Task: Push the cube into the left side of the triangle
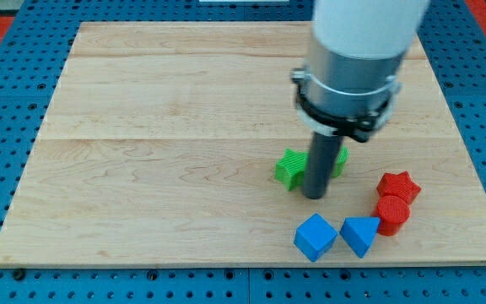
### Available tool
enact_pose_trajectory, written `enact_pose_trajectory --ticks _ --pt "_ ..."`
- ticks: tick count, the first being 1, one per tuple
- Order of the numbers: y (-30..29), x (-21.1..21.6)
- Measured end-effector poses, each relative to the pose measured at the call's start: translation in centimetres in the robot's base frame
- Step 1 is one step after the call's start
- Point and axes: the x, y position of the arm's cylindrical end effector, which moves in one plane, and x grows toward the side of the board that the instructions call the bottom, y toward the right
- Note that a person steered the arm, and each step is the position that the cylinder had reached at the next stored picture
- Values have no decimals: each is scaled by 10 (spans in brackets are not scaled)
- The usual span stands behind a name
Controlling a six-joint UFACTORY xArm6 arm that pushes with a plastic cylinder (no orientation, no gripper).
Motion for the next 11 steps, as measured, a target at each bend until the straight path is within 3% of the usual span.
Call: enact_pose_trajectory --ticks 3,7,8,10,11 --pt "-72 -13" --pt "-89 -18" --pt "-96 -4" --pt "-100 90" --pt "-80 91"
